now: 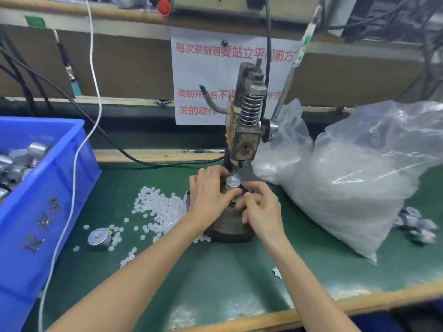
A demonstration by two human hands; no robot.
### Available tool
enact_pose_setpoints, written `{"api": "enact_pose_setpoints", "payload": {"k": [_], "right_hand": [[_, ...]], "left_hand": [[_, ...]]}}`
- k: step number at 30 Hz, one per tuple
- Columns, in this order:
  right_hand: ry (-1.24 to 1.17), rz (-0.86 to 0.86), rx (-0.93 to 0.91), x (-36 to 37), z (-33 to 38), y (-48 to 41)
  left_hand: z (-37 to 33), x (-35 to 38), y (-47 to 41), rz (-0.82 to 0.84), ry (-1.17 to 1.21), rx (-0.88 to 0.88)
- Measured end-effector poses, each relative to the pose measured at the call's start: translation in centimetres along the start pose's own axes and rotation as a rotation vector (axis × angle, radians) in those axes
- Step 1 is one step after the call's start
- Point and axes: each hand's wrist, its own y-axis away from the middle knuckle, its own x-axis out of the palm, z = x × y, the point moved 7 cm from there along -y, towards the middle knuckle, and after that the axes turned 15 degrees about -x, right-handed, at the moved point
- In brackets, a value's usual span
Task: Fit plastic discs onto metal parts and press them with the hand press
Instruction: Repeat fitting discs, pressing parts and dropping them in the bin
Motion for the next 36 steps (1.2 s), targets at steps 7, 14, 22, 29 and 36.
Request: {"api": "enact_pose_setpoints", "payload": {"k": [7, 14, 22, 29, 36], "right_hand": [[-0.047, -0.470, -0.407, -7.5, 10.3, -7.2], [-0.077, -0.264, -0.370, -8.2, 16.2, -14.4], [-0.347, -0.534, -0.658, -7.1, 13.0, -5.3], [-0.290, -0.621, -0.706, -7.0, 13.4, -5.3], [-0.300, -0.385, -0.459, -6.0, 13.7, -8.5]], "left_hand": [[0.1, 0.5, -0.4, 0.047, 0.058, -0.046], [0.3, 0.4, -0.2, 0.037, 0.064, -0.060], [0.3, 0.4, -0.1, -0.009, 0.086, -0.028], [0.2, 0.4, 0.0, -0.006, 0.066, -0.015], [0.2, 0.1, 0.2, 0.027, 0.037, -0.054]]}}
